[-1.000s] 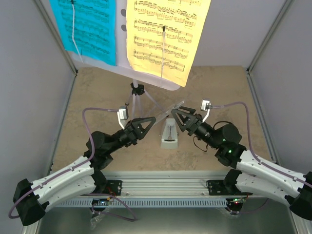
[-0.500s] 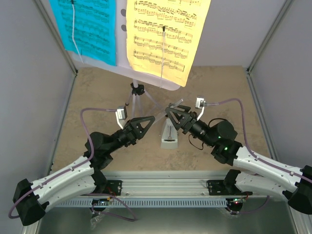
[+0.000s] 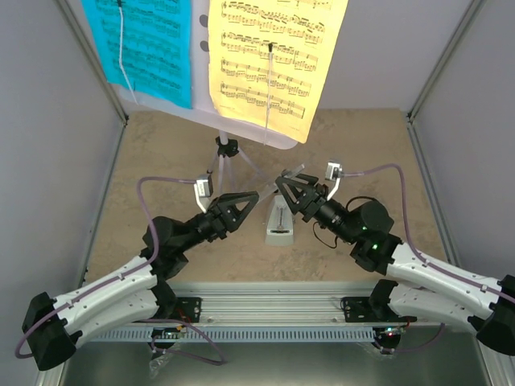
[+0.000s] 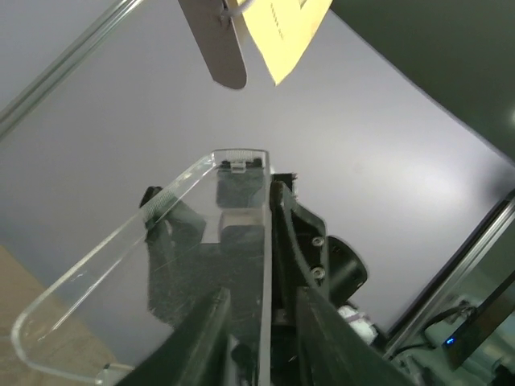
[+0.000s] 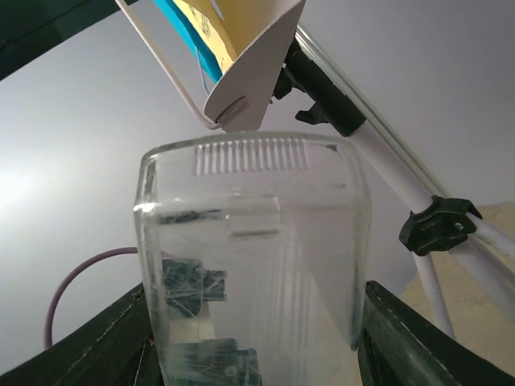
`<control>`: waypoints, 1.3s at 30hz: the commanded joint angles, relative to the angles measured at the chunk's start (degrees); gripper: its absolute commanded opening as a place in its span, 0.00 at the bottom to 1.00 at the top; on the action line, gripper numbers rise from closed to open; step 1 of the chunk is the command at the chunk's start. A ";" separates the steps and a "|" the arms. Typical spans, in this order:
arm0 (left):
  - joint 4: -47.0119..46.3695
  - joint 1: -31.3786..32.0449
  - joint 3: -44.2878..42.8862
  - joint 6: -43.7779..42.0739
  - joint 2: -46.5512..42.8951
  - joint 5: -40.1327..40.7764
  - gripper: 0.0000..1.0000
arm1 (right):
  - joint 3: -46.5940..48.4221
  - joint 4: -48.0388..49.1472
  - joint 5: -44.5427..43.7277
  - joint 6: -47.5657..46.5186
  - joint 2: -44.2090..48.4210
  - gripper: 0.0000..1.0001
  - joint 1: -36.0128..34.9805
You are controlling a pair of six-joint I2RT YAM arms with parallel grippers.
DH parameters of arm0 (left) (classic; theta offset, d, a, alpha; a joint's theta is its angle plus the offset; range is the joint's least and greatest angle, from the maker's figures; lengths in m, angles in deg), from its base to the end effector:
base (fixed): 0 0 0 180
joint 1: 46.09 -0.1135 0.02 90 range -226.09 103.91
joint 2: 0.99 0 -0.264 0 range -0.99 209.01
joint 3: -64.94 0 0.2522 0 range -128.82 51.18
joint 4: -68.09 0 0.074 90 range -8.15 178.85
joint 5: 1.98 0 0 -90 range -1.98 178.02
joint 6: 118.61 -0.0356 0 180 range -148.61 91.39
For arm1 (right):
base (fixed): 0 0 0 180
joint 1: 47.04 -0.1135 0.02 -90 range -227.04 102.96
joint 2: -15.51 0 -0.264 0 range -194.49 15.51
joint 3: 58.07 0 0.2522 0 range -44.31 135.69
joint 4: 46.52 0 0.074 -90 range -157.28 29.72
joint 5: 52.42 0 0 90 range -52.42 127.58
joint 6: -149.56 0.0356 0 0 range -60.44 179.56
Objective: Pack up the instrument practice props
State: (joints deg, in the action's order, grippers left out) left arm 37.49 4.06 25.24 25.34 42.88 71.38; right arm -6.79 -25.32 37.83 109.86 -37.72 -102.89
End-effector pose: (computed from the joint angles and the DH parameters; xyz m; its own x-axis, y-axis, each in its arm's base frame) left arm 0.1062 -0.1432 0.3262 -0.5597 -0.5383 -0.6300 0.7602 -0.0308 -0.6490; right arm 0.1220 0.1801 0.3525 -0.5203 0.6036 -0.6042 -0.6725 0.1465 0.7255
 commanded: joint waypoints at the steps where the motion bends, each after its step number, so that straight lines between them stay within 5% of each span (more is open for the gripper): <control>1: 0.60 0.17 -0.73 0.09 0.85 -1.95 0.39 | -2.16 -3.25 -3.95 -5.50 3.89 0.46 -0.54; 6: 6.81 0.21 0.84 -1.85 -0.10 2.83 0.86 | -3.27 -14.89 -6.86 -13.45 11.66 0.46 -0.57; 10: 10.18 0.21 5.25 -2.57 -1.76 6.75 0.98 | -1.95 -29.47 -11.35 -18.92 17.11 0.46 -0.55; 17: 7.81 0.21 13.54 -3.47 3.34 5.66 0.99 | -6.22 -45.49 -20.15 -20.73 27.14 0.47 -0.54; 24: 1.81 0.34 15.84 -4.13 17.42 3.51 0.87 | -11.68 -52.13 -25.85 -19.49 33.18 0.47 -0.49; 39: -9.23 3.02 9.97 -7.45 42.85 4.49 0.78 | -15.34 -53.77 -28.37 -18.90 36.69 0.47 -0.48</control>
State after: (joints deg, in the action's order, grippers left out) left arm 34.76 5.04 38.56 20.53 81.57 75.51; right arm -21.44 -79.25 11.19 90.78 -1.42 -103.11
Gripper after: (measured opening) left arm 0.785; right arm 0.612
